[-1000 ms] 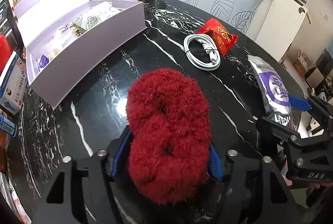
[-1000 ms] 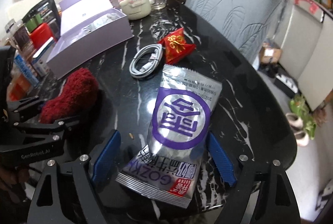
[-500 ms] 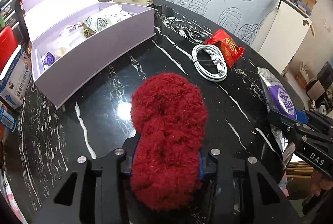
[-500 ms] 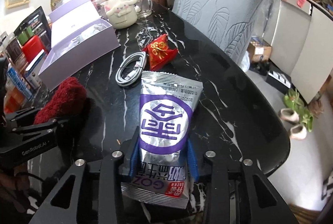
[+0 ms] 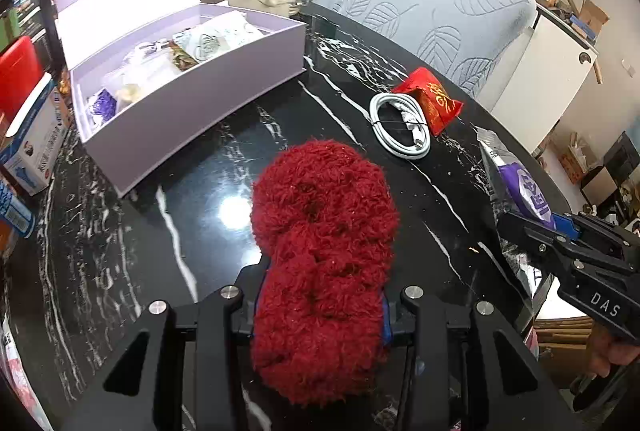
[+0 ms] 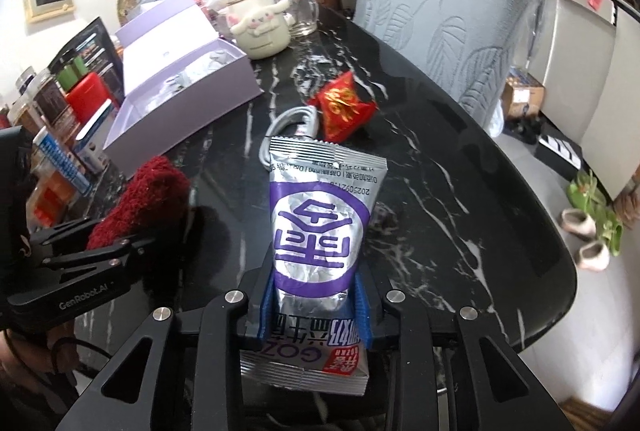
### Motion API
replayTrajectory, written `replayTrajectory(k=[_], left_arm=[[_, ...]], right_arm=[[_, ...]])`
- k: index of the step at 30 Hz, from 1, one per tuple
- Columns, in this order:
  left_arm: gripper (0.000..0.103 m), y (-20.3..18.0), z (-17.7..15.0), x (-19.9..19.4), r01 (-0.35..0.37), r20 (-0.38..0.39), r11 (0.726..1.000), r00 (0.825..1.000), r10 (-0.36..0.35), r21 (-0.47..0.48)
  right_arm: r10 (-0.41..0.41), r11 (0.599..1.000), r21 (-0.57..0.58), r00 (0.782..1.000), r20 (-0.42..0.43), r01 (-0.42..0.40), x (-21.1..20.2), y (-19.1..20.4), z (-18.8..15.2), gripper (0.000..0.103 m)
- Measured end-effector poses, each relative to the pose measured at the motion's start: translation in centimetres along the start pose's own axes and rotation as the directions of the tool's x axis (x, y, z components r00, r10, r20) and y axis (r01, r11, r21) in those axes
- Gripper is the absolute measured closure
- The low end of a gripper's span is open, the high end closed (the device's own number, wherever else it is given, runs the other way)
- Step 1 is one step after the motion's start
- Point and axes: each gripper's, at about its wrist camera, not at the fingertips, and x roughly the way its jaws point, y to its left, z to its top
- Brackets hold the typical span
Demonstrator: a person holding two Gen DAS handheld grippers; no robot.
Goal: Organize soft objects
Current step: 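Lift the scrunchie with left tool while right tool lifts the snack bag, then carry the scrunchie with left tool while right tool carries snack bag into the box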
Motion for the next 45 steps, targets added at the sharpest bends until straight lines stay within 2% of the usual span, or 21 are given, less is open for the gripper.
replayTrajectory(k=[20, 34, 40, 45], left_arm=[[0.063, 5.8, -3.0, -4.4, -0.088, 0.039, 0.987, 0.995, 0.094, -0.133], [0.063, 9.5, -5.0, -7.1, -0.137, 0.041, 0.963, 0.988, 0.150, -0.234], [0.063, 10.2, -4.9, -7.5, -0.135, 0.041, 0.959, 0.988, 0.150, -0.250], [0.063, 10.7, -3.8, -7.9, -0.142, 0.056, 0.959, 0.985, 0.161, -0.247]], right_arm=[[0.149, 0.975, -0.159, 0.988, -0.043, -0.154, 1.2, 7.7, 0.2, 0.072], [0.251, 0.924, -0.267, 0.960, -0.121, -0.276, 2.3, 13.3, -0.7, 0.072], [0.289, 0.896, -0.307, 0.946, -0.150, -0.322, 2.6, 15.2, -0.8, 0.072], [0.301, 0.878, -0.343, 0.942, -0.151, -0.335, 2.5, 16.1, -0.3, 0.072]])
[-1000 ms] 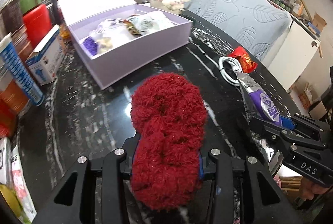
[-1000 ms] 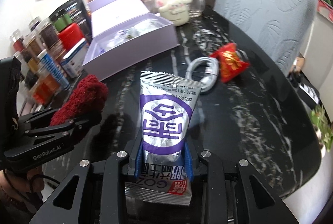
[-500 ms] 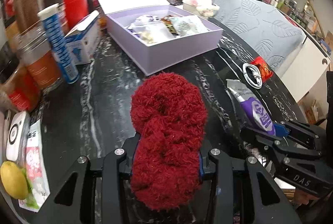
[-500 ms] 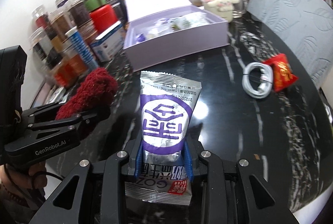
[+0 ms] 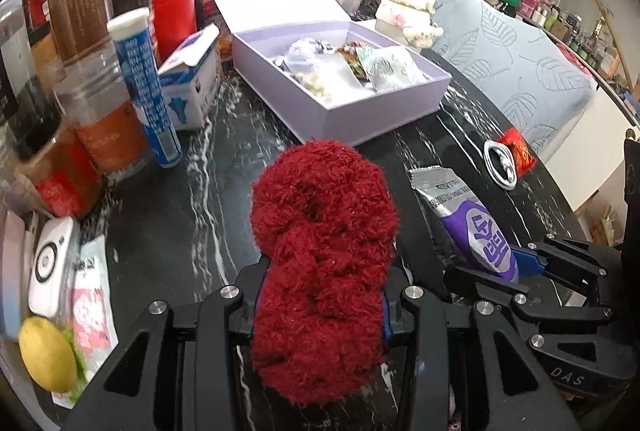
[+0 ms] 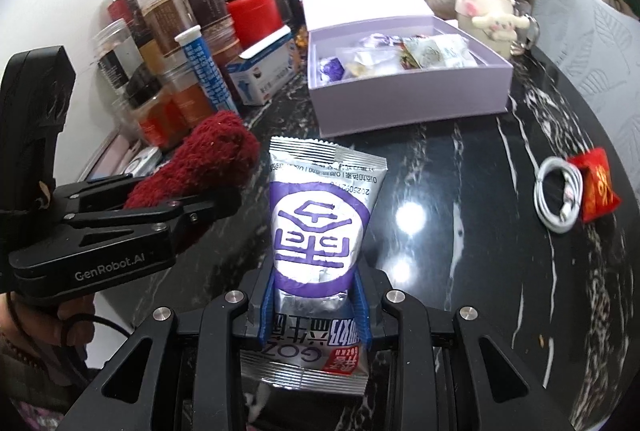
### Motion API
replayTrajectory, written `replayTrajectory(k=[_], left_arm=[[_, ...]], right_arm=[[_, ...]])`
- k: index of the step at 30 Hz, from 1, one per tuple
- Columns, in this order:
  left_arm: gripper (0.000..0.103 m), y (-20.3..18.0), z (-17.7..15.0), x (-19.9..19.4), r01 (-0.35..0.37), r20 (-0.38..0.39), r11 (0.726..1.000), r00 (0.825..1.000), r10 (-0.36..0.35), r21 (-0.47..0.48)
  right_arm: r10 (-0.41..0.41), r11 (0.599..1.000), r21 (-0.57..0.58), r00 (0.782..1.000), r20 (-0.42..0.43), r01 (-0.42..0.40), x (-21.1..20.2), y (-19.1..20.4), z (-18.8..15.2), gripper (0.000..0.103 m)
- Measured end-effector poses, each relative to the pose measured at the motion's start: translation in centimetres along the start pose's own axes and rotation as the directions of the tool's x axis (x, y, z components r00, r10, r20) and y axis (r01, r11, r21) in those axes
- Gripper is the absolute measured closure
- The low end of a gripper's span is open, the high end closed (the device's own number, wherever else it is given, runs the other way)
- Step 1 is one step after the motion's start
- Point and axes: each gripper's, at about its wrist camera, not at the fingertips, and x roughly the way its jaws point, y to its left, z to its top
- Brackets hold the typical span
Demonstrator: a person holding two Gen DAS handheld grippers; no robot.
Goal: Organize soft objects
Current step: 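Carry the scrunchie with left tool while right tool carries snack bag into the box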
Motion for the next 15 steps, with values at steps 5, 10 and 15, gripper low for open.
replayTrajectory(k=[5, 10, 15], left_arm=[[0.063, 0.5, 1.8, -0.5, -0.011, 0.031, 1.000, 0.999, 0.011, -0.004], [0.063, 0.4, 3.8, -1.0, -0.019, 0.070, 1.000, 0.997, 0.018, 0.006], [0.063, -0.2, 6.2, -1.7, -0.021, 0.118, 0.999, 0.993, 0.018, 0.028]], right_arm=[[0.011, 0.999, -0.030, 1.000, 0.019, -0.010, -0.2, 0.1, 1.6, 0.072], [0.015, 0.998, -0.070, 0.998, 0.055, -0.011, -0.8, 0.3, 3.6, 0.072], [0.023, 0.995, -0.100, 0.995, 0.095, -0.014, -1.4, 0.1, 5.9, 0.072]])
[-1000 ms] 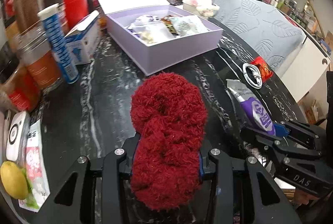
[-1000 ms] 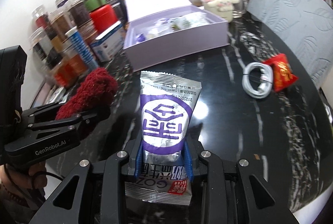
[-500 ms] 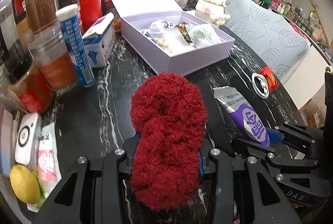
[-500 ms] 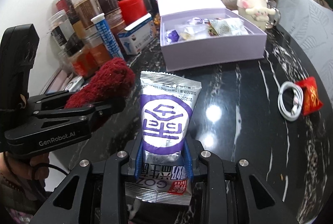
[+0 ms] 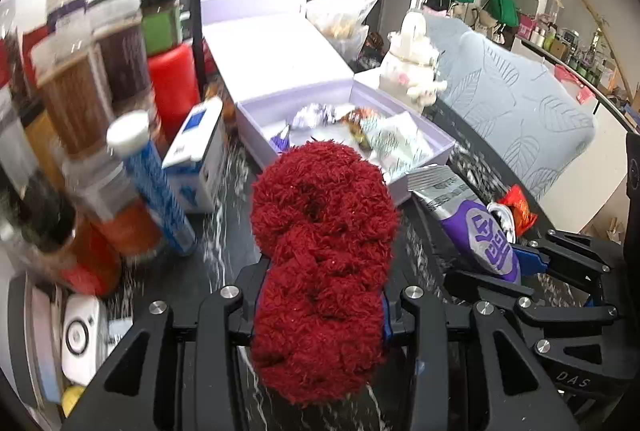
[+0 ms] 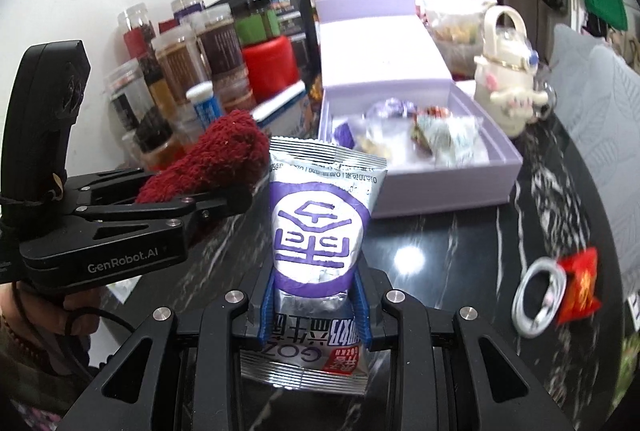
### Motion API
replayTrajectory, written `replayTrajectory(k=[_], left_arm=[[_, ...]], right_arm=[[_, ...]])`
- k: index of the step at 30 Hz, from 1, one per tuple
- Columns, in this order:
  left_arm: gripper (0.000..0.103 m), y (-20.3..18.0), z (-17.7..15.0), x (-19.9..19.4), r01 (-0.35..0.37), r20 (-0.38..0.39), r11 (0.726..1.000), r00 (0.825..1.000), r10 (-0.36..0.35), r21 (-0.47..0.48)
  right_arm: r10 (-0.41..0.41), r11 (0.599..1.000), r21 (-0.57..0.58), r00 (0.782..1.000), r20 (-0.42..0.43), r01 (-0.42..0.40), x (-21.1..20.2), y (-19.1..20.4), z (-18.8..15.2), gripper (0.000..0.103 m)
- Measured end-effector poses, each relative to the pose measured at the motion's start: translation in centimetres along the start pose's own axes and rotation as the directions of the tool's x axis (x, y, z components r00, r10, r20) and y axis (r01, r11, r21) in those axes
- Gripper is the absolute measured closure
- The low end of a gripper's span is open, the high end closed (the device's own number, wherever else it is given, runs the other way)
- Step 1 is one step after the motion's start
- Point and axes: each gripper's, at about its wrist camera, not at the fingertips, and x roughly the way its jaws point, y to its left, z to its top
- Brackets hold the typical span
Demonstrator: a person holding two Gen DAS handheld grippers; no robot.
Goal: Organize soft objects
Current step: 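Carry the scrunchie with left tool while right tool carries snack bag into the box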
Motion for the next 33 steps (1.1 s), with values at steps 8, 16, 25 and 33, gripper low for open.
replayTrajectory(k=[8, 16, 25, 33], left_arm=[[0.063, -0.5, 4.2, -0.3, 0.001, 0.078, 1.000, 0.997, -0.003, 0.019], [0.063, -0.4, 7.9, 0.7, -0.002, 0.128, 1.000, 0.992, -0.001, 0.026], [0.063, 0.0, 11.8, 2.9, -0.013, 0.149, 1.000, 0.989, 0.009, 0.026], [0.063, 0.1, 14.4, 5.8, -0.018, 0.152, 0.999, 0.988, 0.013, 0.033]], right_arm=[[0.017, 1.000, -0.019, 0.998, 0.058, -0.016, -0.6, -1.4, 3.7, 0.072], [-0.008, 0.999, -0.047, 0.994, 0.106, 0.013, -0.7, -3.1, 7.4, 0.072], [-0.020, 0.997, -0.068, 0.989, 0.145, 0.030, 0.4, -5.0, 11.4, 0.072], [-0.029, 0.997, -0.071, 0.987, 0.156, 0.041, 1.8, -6.9, 14.2, 0.072]])
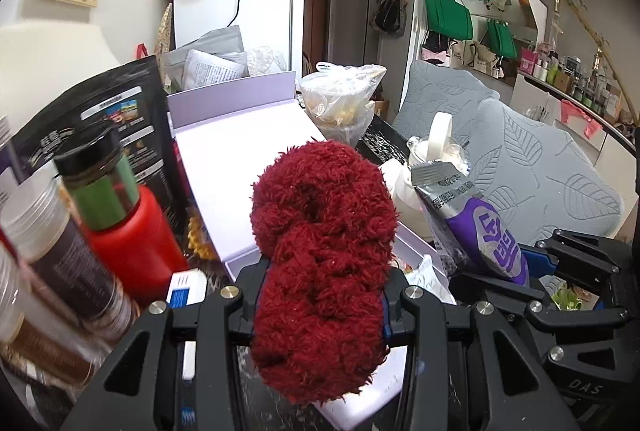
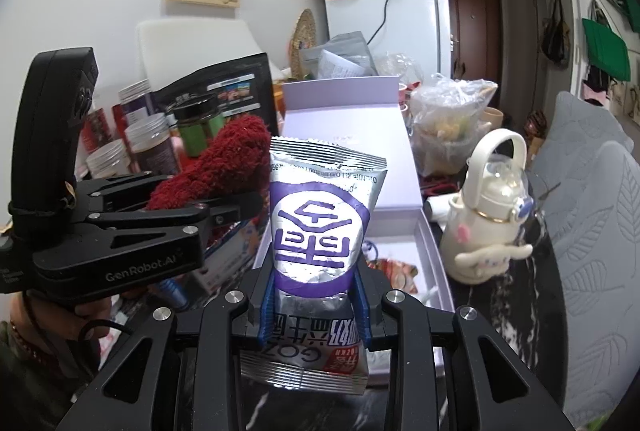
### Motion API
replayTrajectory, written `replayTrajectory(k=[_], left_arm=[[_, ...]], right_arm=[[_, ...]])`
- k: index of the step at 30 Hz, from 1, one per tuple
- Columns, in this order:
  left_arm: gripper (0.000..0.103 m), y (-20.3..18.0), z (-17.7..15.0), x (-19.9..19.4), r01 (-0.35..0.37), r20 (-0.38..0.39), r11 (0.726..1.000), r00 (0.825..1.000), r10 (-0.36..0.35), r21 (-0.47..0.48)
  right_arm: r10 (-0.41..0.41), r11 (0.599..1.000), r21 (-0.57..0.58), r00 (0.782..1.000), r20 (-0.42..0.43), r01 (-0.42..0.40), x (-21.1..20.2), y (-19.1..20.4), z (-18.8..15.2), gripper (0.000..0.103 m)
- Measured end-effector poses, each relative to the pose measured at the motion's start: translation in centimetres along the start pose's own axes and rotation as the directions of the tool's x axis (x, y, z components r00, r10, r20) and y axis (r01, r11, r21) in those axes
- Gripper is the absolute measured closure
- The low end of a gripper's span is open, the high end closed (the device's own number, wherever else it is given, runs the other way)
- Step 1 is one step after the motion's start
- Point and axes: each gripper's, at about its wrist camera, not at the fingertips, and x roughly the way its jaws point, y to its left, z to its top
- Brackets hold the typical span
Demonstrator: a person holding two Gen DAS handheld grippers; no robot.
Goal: Organize soft objects
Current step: 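Carry the scrunchie with left tool while right tool carries snack bag into the box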
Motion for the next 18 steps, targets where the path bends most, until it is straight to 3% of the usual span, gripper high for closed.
replayTrajectory(k=[18], left_arm=[[0.063, 0.1, -0.7, 7.2, -0.005, -0.103, 1.000, 0.995, 0.006, 0.009]], right_arm=[[0.004, 1.000, 0.022, 0.998, -0.060, -0.002, 5.9, -3.0, 0.6, 0.072]])
